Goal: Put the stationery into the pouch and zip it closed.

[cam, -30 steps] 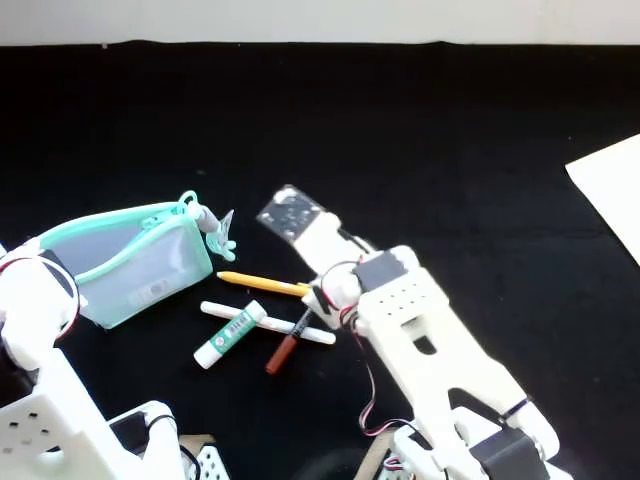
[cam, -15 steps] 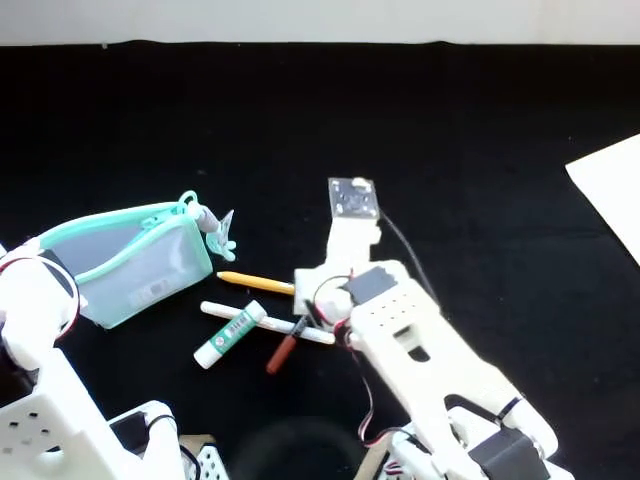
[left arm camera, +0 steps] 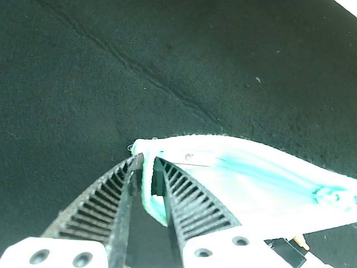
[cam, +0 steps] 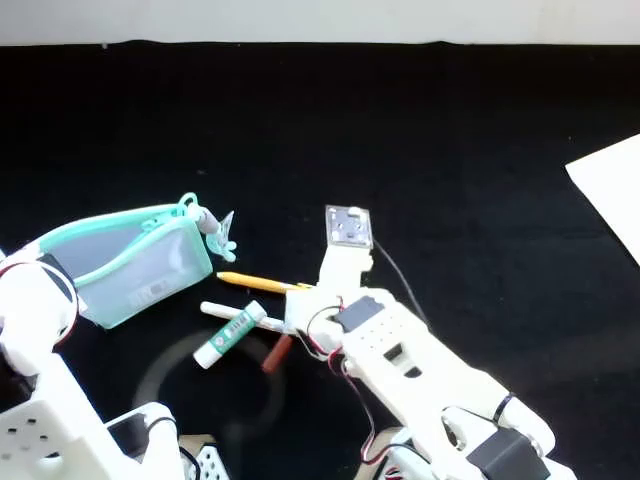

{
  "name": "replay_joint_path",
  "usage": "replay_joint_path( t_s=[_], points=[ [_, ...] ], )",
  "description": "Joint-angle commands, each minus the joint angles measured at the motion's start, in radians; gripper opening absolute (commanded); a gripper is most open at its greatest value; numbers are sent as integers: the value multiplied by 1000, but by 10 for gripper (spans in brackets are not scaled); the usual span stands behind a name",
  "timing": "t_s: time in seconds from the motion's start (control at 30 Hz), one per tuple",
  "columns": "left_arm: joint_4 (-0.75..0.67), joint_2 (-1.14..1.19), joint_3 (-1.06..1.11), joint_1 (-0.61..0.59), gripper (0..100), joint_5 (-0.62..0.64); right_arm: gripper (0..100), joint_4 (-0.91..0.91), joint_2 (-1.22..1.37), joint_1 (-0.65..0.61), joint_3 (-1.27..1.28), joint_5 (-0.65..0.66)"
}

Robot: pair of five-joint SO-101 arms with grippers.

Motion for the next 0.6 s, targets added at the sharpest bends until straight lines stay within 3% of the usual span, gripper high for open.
replay_joint_path(
  t_s=[0.0,0.1,0.3,0.57],
  points=[
    [-3,4,42,-13,6,11,122,-65,-21,-8,21,-5],
    [-3,4,38,-13,6,11,2,-137,-21,-10,30,71],
    [-3,4,39,-13,6,11,5,-134,-51,24,-25,347],
    [-3,4,39,-15,6,11,5,-8,-189,84,-272,520]
  ],
)
